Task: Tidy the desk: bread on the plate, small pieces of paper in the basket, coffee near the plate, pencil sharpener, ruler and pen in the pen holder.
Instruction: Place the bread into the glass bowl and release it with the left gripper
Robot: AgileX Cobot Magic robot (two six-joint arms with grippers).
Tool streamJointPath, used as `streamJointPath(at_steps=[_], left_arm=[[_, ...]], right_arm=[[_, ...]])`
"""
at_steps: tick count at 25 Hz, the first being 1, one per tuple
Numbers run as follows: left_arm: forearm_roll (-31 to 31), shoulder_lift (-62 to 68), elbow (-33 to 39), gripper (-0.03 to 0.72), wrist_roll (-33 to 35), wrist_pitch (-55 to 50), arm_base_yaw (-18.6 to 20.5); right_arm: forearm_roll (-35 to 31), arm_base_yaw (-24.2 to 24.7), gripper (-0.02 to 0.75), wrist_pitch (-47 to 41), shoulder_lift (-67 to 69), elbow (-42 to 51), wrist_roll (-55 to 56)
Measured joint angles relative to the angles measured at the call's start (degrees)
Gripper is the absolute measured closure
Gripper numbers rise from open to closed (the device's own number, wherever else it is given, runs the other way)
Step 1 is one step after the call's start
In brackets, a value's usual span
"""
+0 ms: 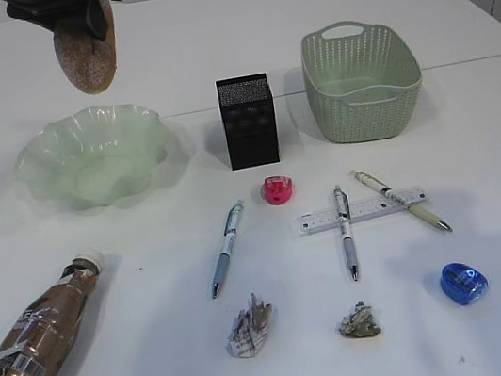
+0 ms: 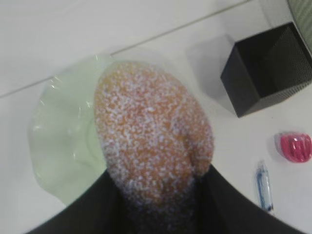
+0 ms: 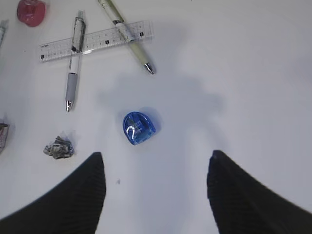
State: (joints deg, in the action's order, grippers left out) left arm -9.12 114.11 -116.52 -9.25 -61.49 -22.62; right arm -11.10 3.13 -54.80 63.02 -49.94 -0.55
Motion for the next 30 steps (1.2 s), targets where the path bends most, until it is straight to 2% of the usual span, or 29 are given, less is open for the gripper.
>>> streamJointPath(at_steps=[4,8,14,30], left_arm=[[-1.61,1.02,-0.1,0.428,-0.61,4.78,1.63],[-1.62,4.43,-0.1,0.426,-1.3,7.27,4.89],[2.0,9.06,-0.1,0.416,-1.78,10.56,8.76],[9.12,19.98,-0.1,0.398,-2.0,15.17,11.77]], right_arm=[[0.0,0.0,0.225,-2.3,0.0,0.0,0.0],[-0.73,0.0,0.225,-3.72,0.0,0.0,0.0],[-4.48,0.0,0.225,-4.3,0.0,0.0,-0.1],[-4.24,0.0,0.225,-9.28,0.0,0.0,-0.1]])
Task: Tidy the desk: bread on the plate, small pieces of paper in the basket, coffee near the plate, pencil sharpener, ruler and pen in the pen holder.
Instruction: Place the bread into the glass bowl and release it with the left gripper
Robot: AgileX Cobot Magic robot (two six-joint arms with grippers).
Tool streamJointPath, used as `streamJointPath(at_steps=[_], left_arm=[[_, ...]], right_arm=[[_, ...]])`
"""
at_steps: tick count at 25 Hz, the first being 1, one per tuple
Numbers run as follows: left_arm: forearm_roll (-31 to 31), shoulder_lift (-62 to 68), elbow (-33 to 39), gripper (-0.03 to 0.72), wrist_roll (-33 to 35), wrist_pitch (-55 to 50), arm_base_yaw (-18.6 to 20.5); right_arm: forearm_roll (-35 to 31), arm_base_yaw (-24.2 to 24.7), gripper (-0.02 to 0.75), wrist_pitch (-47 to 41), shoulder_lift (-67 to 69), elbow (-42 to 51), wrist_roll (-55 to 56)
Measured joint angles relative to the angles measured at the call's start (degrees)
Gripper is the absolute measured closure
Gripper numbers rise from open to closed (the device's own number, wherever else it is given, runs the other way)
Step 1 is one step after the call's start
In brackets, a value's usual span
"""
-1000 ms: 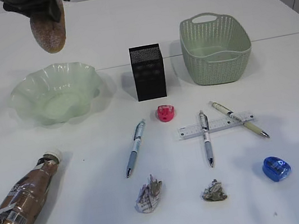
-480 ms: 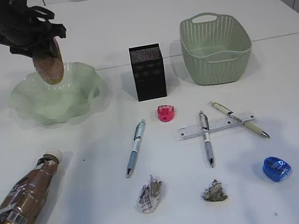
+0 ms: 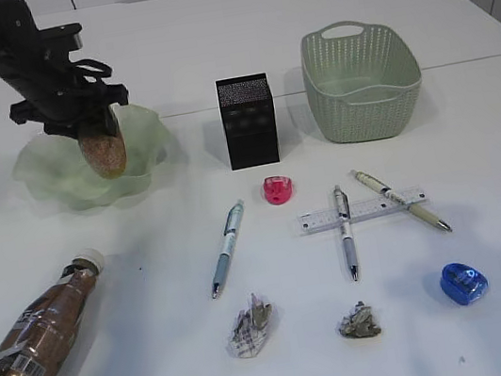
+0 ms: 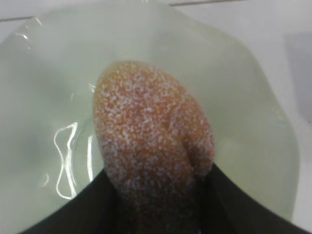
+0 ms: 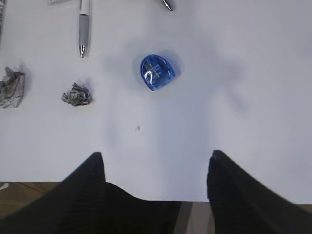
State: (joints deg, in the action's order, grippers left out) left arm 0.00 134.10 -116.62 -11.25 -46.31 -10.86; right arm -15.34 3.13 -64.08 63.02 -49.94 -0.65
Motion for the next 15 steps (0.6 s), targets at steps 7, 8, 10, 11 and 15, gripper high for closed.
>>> streamJointPath(at_steps=[7,8,10,11,15], left_arm=[[1.01,2.33,0.0,0.388,0.0,1.89,0.57],[1.01,2.33,0.0,0.383,0.0,2.45,0.57],[1.01,2.33,0.0,0.357,0.0,3.02,0.57],[1.01,2.33,0.0,0.334,0.0,3.12,0.57],[1.01,2.33,0.0,0.242,0.0,3.44,0.57]], right_arm=[[0.09,0.0,0.225,-0.78,0.0,0.0,0.0],[0.09,0.0,0.225,-0.78,0.0,0.0,0.0],[0.09,0.0,0.225,-0.93,0.0,0.0,0.0],[0.09,0.0,0.225,-0.93,0.0,0.0,0.0],[0.09,0.0,0.225,-0.93,0.0,0.0,0.0]])
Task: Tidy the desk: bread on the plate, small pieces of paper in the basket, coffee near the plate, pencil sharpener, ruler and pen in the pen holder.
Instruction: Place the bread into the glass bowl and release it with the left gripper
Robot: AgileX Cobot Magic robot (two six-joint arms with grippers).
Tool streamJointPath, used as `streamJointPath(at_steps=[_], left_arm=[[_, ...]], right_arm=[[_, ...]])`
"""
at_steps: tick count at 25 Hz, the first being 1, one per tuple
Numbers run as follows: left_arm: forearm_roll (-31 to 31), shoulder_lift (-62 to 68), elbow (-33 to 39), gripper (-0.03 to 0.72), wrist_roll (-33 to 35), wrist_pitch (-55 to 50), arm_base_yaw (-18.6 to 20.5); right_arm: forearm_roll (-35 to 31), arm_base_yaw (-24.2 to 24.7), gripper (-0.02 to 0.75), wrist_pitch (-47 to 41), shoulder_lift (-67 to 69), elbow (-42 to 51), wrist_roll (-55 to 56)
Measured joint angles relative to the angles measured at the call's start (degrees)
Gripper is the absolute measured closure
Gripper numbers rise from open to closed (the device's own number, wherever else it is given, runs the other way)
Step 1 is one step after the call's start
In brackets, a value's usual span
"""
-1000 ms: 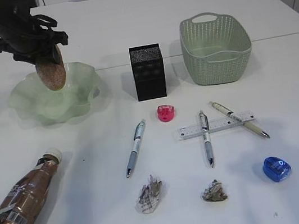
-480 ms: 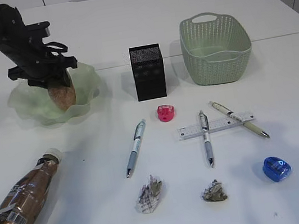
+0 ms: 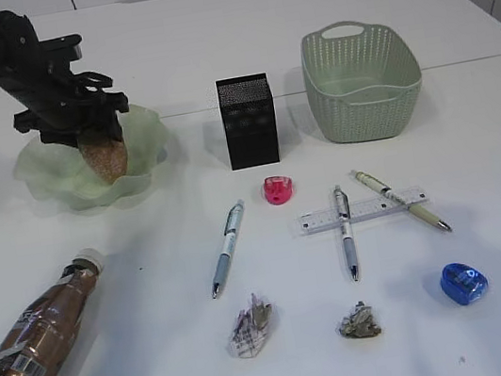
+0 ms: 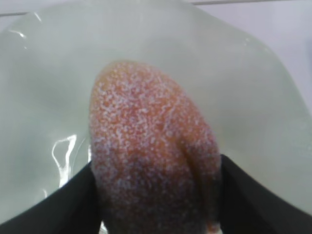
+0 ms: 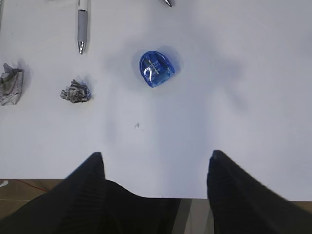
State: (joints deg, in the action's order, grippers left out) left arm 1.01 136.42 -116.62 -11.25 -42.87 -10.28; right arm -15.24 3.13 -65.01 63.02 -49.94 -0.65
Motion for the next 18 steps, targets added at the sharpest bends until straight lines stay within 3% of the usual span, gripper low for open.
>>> streamJointPath(at_steps=[9,18], left_arm=[[-0.21,0.0,0.0,0.101,0.0,-2.02,0.0],[-2.63,0.0,0.0,0.087,0.0,-5.89,0.22]], right_arm=[[0.0,0.0,0.225,1.4,0.0,0.0,0.0],[-0.73,0.0,0.225,3.83,0.0,0.0,0.65]])
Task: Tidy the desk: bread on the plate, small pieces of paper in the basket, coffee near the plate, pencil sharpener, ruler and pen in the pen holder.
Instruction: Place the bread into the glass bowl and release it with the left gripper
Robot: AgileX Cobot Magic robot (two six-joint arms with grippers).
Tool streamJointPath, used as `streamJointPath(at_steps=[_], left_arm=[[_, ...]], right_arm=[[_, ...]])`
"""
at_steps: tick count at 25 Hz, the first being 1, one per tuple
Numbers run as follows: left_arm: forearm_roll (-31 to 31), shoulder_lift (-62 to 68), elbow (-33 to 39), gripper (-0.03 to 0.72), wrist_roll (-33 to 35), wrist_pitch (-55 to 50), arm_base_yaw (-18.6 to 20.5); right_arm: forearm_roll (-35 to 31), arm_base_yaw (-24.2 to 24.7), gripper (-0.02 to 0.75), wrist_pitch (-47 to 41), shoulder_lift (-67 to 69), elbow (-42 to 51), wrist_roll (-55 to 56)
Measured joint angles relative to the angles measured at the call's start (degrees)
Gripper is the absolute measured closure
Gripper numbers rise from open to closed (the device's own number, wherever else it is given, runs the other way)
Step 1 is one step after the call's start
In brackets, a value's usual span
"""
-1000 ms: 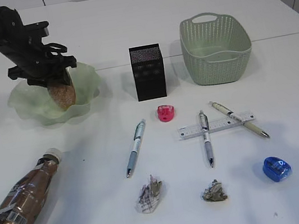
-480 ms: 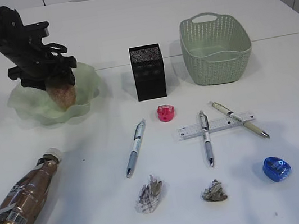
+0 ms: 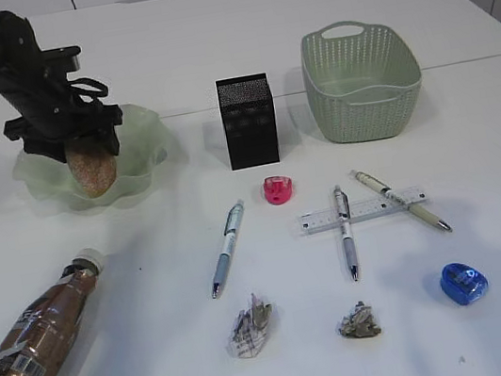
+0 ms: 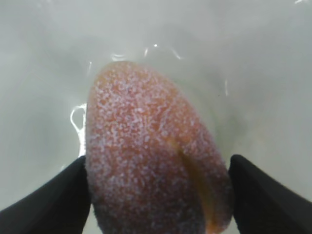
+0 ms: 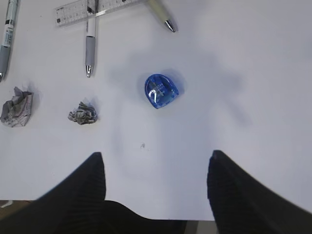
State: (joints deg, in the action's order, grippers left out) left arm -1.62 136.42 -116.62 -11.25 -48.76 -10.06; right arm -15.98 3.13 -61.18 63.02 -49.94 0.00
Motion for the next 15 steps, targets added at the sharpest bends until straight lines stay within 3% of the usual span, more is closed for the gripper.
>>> streamJointPath(at_steps=[10,15], left_arm=[[-2.3,-0.75,0.0,0.088,-0.02,-0.45,0.0],[-2.53,-0.75,0.0,0.132,-0.02,1.08,0.0]], right_arm=[[0.01,0.0,0.225,-0.27,0.0,0.0,0.0],[0.01,0.0,0.225,-0.35,0.0,0.0,0.0]])
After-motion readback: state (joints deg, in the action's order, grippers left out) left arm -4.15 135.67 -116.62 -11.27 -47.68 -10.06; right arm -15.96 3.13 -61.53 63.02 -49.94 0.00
